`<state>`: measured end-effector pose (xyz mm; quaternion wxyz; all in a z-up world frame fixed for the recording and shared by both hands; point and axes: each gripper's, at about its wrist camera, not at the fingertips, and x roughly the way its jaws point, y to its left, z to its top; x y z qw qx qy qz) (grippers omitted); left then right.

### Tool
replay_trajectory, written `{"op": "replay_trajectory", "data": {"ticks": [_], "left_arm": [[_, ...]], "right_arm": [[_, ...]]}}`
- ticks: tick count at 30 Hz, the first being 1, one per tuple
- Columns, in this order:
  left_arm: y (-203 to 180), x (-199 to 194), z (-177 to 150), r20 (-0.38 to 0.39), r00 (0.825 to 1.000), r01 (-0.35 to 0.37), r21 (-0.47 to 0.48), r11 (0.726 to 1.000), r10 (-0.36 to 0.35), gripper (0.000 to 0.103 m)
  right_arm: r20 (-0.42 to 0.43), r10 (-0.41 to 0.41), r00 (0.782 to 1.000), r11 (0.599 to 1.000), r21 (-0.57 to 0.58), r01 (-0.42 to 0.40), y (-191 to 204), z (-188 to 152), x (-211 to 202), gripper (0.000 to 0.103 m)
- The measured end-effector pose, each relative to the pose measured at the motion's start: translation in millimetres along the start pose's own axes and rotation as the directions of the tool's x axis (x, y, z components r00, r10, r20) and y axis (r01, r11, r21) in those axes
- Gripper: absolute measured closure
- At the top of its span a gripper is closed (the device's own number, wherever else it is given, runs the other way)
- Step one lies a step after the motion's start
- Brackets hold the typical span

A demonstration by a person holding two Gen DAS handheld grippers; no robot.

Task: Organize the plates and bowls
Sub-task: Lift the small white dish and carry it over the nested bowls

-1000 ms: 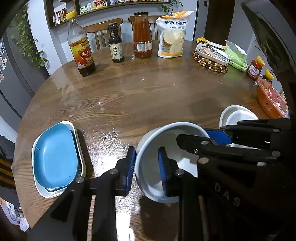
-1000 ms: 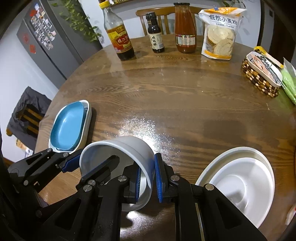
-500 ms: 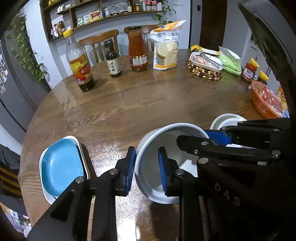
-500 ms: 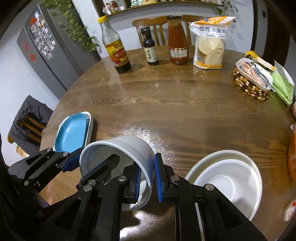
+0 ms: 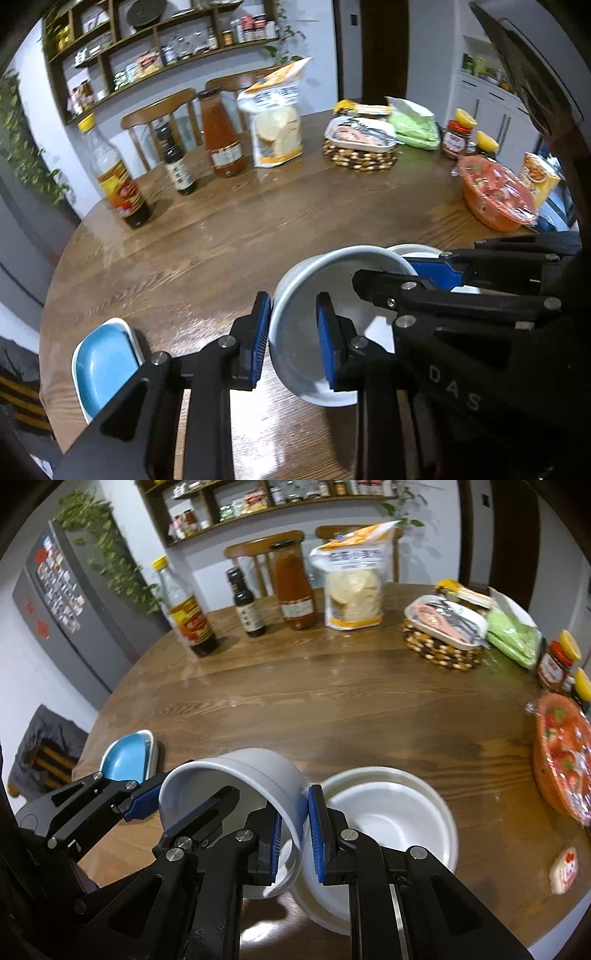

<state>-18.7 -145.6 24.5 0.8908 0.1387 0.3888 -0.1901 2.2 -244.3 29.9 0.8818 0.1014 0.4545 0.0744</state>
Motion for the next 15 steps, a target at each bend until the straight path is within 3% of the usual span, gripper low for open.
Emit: {"op": "replay_trajectory", "data": {"ticks": [15], "left_arm": [[-58, 6, 17, -0.026, 0.990, 0.141, 0.114, 0.983, -0.139, 0.078]], "right_arm": [[-0.001, -0.086, 0.996, 0.987, 0.136, 0.086, -55, -24, -17, 0.086]]}}
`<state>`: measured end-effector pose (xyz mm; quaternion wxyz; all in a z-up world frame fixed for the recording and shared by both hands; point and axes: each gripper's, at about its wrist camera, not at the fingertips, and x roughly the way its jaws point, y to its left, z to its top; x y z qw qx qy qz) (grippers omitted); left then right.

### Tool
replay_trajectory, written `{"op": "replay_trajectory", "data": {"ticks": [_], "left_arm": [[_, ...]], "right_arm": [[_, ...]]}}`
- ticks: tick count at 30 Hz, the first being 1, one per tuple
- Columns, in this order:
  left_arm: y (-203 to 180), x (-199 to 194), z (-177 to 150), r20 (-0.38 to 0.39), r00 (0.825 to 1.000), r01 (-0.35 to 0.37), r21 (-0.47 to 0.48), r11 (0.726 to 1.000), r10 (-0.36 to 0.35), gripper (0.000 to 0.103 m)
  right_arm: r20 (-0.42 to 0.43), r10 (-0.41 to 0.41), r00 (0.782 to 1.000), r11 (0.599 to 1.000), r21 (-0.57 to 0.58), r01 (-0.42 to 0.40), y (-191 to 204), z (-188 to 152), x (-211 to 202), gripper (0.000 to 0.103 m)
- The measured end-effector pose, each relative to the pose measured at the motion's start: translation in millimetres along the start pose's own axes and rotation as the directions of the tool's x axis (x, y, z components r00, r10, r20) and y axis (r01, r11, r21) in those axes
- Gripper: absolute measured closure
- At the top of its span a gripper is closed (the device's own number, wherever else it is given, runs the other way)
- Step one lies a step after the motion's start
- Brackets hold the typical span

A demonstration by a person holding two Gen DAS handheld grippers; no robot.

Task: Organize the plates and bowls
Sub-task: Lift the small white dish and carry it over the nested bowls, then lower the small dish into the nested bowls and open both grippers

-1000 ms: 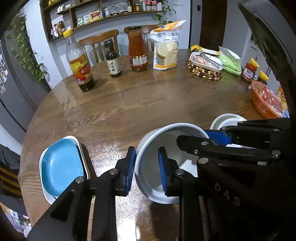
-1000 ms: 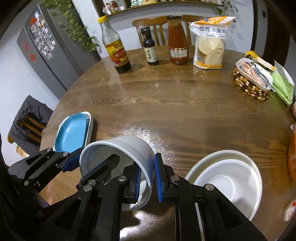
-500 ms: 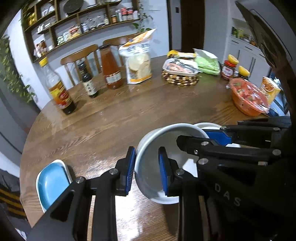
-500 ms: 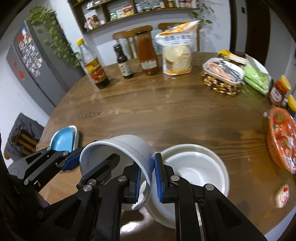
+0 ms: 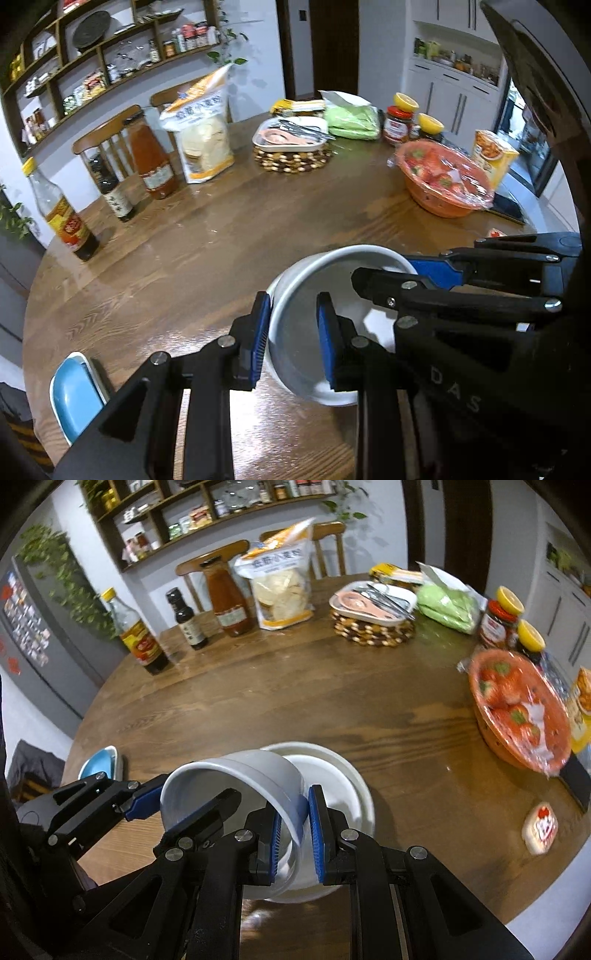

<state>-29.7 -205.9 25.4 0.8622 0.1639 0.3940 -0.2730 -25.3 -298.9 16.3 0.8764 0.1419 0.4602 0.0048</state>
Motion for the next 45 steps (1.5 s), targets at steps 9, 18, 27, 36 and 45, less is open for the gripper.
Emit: {"op": "replay_trajectory", "data": {"ticks": [9, 18, 27, 36, 45], "left_arm": [[-9, 34, -4, -0.105, 0.992, 0.074, -0.005, 0.997, -0.074, 0.077], [0, 66, -9, -0.224, 0.967, 0.109, -0.054, 0.993, -0.118, 0.077], [14, 80, -3, -0.236, 0.969, 0.055, -0.077, 0.995, -0.072, 0.079], [46, 87, 3, -0.233, 0.972, 0.000, -0.139, 0.990, -0.032, 0.079], [73, 86, -3, -0.231, 0.973, -0.067, -0.194, 0.979, 0.021, 0.079]], "right_arm": [[-0.089, -0.004, 0.996, 0.999, 0.039, 0.007, -19, -8, 30, 0.085], [-0.176, 0.028, 0.984, 0.998, 0.058, -0.018, -25, -4, 61, 0.085], [-0.190, 0.035, 0.981, 0.999, 0.028, -0.030, -11, 15, 83, 0.085], [-0.191, 0.070, 0.979, 0.997, -0.013, -0.074, 13, 33, 102, 0.085], [-0.204, 0.100, 0.974, 0.992, -0.060, -0.115, 36, 43, 115, 0.085]]}}
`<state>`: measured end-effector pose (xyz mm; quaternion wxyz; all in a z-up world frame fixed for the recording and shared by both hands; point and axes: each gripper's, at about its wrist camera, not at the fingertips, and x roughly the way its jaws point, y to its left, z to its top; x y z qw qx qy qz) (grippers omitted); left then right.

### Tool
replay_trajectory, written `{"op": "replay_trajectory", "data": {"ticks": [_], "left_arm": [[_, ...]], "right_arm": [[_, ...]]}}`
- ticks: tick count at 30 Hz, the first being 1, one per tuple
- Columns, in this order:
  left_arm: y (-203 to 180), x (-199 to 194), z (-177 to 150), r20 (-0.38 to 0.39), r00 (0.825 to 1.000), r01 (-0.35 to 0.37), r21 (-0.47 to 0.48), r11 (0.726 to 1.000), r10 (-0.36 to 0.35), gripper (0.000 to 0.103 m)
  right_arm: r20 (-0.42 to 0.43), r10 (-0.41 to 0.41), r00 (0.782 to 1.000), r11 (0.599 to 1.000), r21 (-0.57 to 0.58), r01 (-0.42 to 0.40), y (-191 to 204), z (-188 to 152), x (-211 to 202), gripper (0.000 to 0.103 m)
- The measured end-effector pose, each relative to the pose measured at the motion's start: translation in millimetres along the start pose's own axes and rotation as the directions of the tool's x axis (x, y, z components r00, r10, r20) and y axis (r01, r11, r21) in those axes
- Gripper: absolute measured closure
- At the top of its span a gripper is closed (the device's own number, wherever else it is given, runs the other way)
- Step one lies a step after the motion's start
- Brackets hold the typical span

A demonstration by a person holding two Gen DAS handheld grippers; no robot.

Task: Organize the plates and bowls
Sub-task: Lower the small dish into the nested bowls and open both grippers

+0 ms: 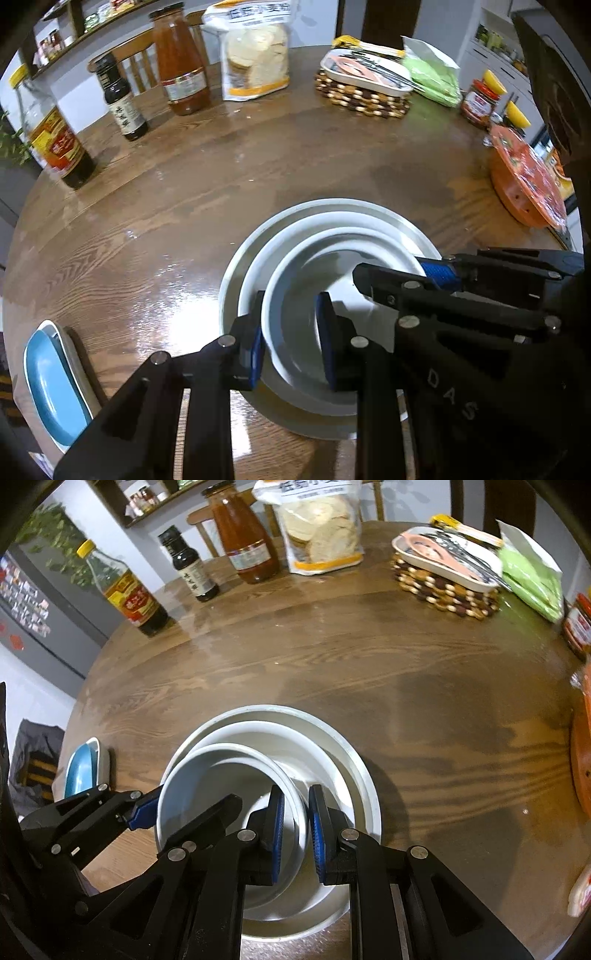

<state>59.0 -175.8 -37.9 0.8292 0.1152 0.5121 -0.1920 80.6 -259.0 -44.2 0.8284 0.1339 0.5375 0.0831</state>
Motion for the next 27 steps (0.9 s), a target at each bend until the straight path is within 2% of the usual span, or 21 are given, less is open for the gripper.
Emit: {"op": "replay_trajectory", "data": {"ticks": [7, 20, 27], "left_arm": [[13, 0, 0, 0.002, 1.000, -0.017, -0.039, 0.999, 0.017, 0.079], [11, -3, -2, 0.002, 0.999, -0.038, -0.048, 0.998, 0.038, 0.077], [11, -11, -4, 0.019, 0.999, -0.032, -0.048, 0.998, 0.033, 0.067]], "right_arm": [[0.000, 0.008, 1.000, 1.000, -0.011, -0.008, 5, 3, 3, 0.085], [0.003, 0.011, 1.000, 1.000, -0.013, -0.011, 4, -1, -3, 0.085], [0.021, 0.011, 1.000, 1.000, 0.001, -0.011, -3, -6, -15, 0.085]]}}
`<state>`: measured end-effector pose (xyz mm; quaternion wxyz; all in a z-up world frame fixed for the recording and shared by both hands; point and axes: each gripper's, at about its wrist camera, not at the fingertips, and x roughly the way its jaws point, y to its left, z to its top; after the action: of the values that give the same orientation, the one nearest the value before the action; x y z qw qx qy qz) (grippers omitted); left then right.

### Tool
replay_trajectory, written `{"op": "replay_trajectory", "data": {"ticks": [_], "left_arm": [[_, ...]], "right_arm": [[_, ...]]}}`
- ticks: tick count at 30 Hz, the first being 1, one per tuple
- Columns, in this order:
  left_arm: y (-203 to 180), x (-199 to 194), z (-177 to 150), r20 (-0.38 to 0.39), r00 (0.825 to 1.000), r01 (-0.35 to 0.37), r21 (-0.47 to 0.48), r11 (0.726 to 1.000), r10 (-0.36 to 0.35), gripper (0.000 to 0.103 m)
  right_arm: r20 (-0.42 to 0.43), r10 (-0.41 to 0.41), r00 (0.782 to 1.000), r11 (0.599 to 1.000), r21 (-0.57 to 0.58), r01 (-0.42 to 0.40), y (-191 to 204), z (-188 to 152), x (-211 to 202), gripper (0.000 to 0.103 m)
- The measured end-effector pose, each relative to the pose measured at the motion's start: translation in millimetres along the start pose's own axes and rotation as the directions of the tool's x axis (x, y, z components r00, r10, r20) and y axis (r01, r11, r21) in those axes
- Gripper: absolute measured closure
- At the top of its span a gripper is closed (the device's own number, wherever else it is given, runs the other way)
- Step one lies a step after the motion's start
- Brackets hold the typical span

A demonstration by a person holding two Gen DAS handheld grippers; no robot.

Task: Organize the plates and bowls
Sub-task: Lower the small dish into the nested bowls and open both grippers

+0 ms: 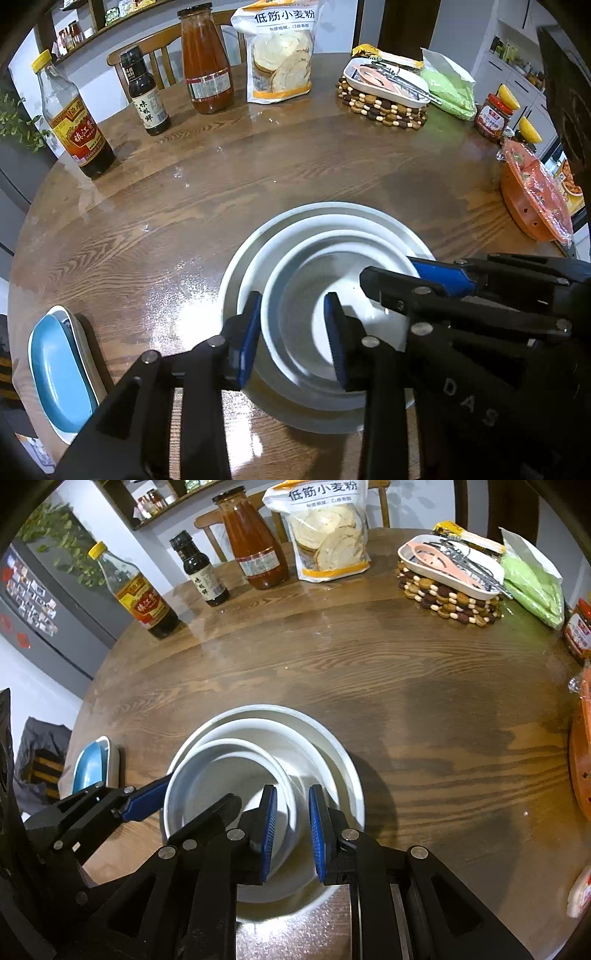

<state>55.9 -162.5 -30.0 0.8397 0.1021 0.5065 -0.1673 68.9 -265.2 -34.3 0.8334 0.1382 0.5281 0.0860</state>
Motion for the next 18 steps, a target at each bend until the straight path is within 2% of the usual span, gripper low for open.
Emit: {"op": "replay_trajectory", "data": {"ticks": [5, 7, 8, 10, 12, 14, 17, 18], "left_arm": [[-2, -9, -2, 0.022, 1.000, -0.004, 0.005, 1.000, 0.004, 0.054], [-2, -14, -3, 0.037, 0.999, -0.009, 0.002, 1.000, 0.009, 0.043], [-1, -16, -4, 0.040, 0.999, -0.004, -0.002, 1.000, 0.004, 0.041], [-1, -20, -5, 0.049, 0.999, -0.002, -0.008, 1.000, 0.002, 0.038], [-1, -24, -5, 0.058, 0.998, -0.006, -0.008, 1.000, 0.007, 0.036], [-1, -29, -7, 0.069, 0.998, -0.011, -0.008, 1.000, 0.012, 0.033], [0, -37, -9, 0.089, 0.996, -0.021, -0.006, 1.000, 0.021, 0.031], [0, -39, -10, 0.093, 0.995, -0.024, -0.006, 1.000, 0.024, 0.027]], "right_arm": [[0.020, 0.008, 1.000, 1.000, 0.016, -0.008, -4, -5, -12, 0.085], [0.032, 0.002, 0.999, 1.000, 0.019, -0.002, -5, -6, -18, 0.084], [0.040, 0.003, 0.999, 1.000, 0.022, -0.004, -5, -7, -21, 0.082], [0.057, 0.007, 0.998, 1.000, 0.030, -0.009, -6, -8, -28, 0.075], [0.080, 0.002, 0.997, 0.999, 0.037, -0.005, -7, -10, -36, 0.061], [0.100, -0.007, 0.995, 0.999, 0.043, 0.002, -8, -11, -43, 0.053], [0.125, -0.006, 0.992, 0.998, 0.058, -0.001, -10, -15, -53, 0.046], [0.132, -0.003, 0.991, 0.998, 0.064, -0.005, -11, -16, -57, 0.045]]}}
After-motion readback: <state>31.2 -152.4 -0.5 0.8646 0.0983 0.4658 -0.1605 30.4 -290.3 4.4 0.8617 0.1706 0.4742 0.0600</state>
